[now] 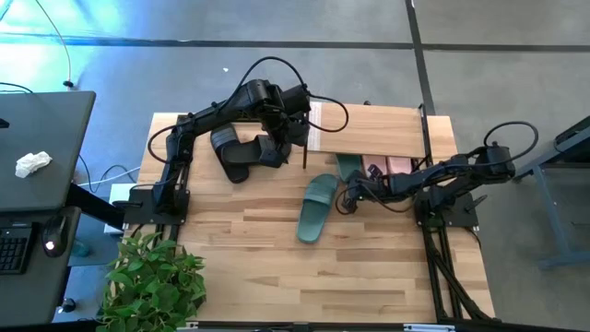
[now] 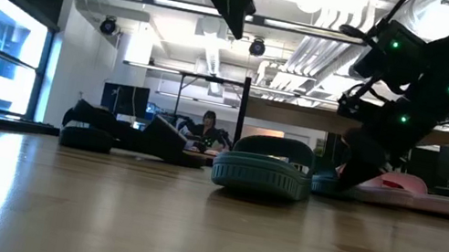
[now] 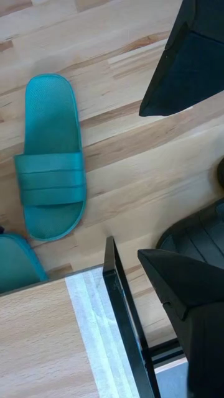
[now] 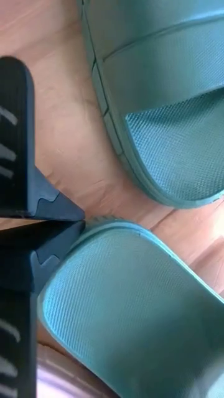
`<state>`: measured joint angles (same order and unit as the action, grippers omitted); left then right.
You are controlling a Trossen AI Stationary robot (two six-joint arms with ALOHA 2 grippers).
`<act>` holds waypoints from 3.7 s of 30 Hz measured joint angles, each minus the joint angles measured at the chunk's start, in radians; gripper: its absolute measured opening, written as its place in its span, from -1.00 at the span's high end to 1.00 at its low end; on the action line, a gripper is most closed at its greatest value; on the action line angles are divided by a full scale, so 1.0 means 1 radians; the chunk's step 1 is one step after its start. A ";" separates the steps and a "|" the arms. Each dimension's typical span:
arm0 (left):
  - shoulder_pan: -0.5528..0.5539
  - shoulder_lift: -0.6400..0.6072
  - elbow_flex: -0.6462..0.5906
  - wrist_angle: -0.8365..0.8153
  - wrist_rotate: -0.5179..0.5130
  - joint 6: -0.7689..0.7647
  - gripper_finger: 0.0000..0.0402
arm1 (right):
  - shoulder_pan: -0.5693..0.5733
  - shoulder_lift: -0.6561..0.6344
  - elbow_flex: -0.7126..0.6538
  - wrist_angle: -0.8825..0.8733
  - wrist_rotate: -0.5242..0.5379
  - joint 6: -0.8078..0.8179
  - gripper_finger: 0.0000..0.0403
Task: Pick and place slides into the shelf
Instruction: Put the left green slides under the shelf, then put the right green slides under the shelf
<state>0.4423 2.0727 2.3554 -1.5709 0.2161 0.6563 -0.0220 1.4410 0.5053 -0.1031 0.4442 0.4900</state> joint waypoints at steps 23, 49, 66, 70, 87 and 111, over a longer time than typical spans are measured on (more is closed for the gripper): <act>-0.110 0.000 0.000 0.000 0.006 0.023 -0.73 | 0.194 -0.116 0.203 -0.393 0.050 -0.003 1.00; -0.630 0.002 -0.678 0.836 -0.908 -0.285 -0.73 | 0.582 -0.290 0.239 -0.868 0.446 0.375 1.00; -0.532 0.045 -0.861 1.080 -0.907 -0.325 -0.73 | 0.581 -0.290 0.239 -0.873 0.465 0.375 1.00; -0.509 0.050 -0.861 1.092 -0.820 -0.330 -0.73 | 0.581 -0.290 0.238 -0.874 0.464 0.375 1.00; -0.493 0.053 -0.861 1.103 -0.817 -0.321 -0.73 | 0.581 -0.290 0.238 -0.877 0.480 0.374 1.00; -0.457 0.106 -0.858 1.220 -0.846 -0.295 0.91 | 0.587 -0.288 0.238 -0.866 0.488 0.374 1.00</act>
<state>-0.0143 2.1788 1.4970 -0.3507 -0.6299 0.3615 0.5650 1.1526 0.7433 -0.9688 0.9322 0.8639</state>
